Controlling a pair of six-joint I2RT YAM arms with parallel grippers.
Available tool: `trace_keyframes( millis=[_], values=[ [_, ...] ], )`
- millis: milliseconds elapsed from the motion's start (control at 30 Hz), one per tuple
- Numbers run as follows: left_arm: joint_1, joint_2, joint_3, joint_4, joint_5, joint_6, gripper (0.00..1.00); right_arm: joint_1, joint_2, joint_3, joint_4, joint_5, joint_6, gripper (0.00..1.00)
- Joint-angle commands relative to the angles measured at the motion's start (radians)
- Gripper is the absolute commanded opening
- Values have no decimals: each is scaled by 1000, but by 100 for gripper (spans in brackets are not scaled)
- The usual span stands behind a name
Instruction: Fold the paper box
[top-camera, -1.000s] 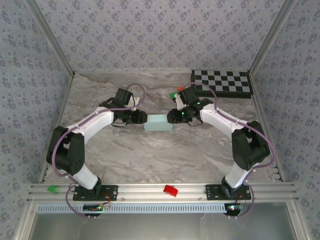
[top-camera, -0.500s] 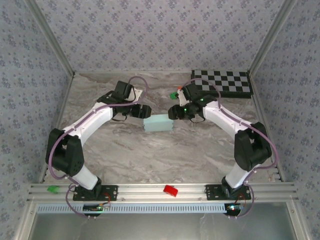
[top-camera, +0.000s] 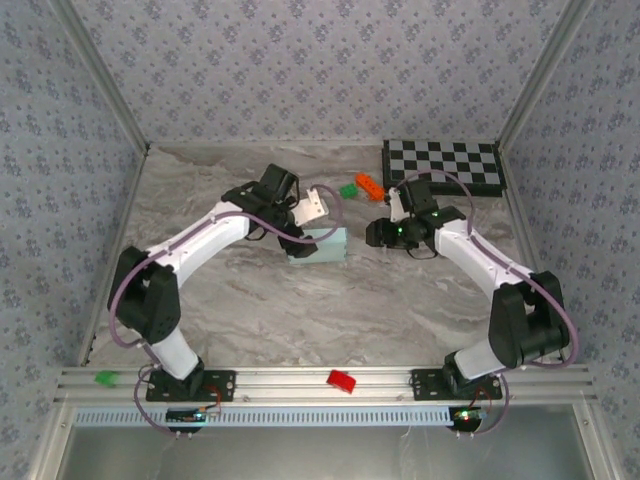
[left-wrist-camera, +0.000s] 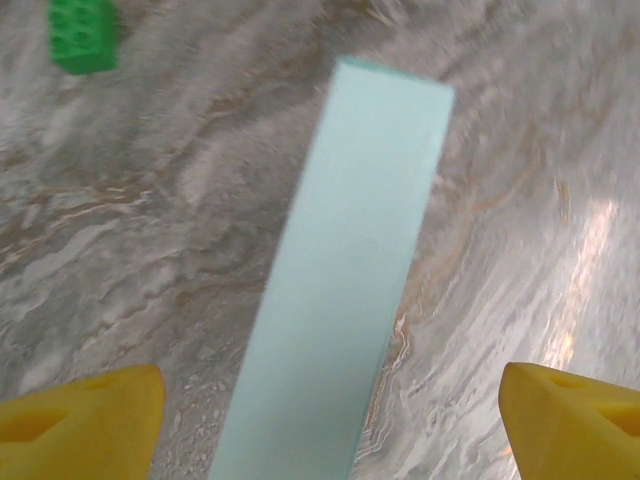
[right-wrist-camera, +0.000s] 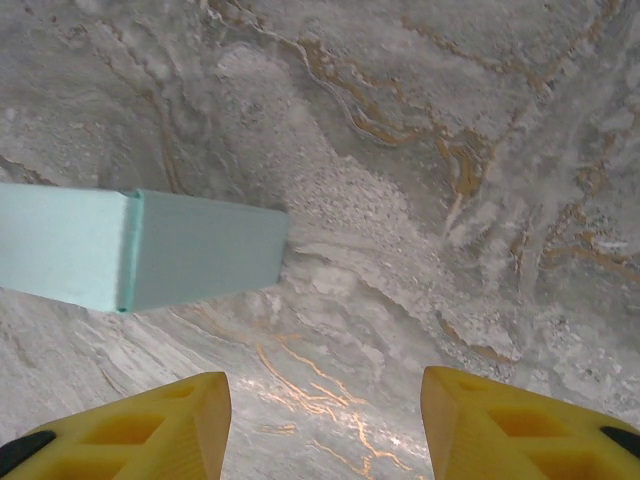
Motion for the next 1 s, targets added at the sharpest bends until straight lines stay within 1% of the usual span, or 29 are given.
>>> trace_keyframes(
  millis=[0, 67, 167, 467, 567, 767, 967],
  values=[
    [5, 73, 89, -108, 72, 215, 86, -9, -41, -20, -6, 13, -2, 55],
    [7, 118, 135, -161, 89, 249, 83, -12, -46, -30, 0, 13, 3, 55],
    [8, 159, 172, -182, 91, 272, 81, -14, -44, -31, 2, 15, 6, 55],
    [8, 218, 199, -162, 93, 290, 76, -18, -44, -39, 9, 19, 12, 55],
    [9, 241, 215, -163, 93, 287, 72, -18, -41, -40, 11, 16, 15, 55],
    [8, 274, 246, -177, 112, 274, 57, -19, -35, -43, 7, 18, 15, 55],
    [8, 270, 240, -132, 81, 253, 40, -21, -26, -48, 6, 18, 21, 55]
  ],
)
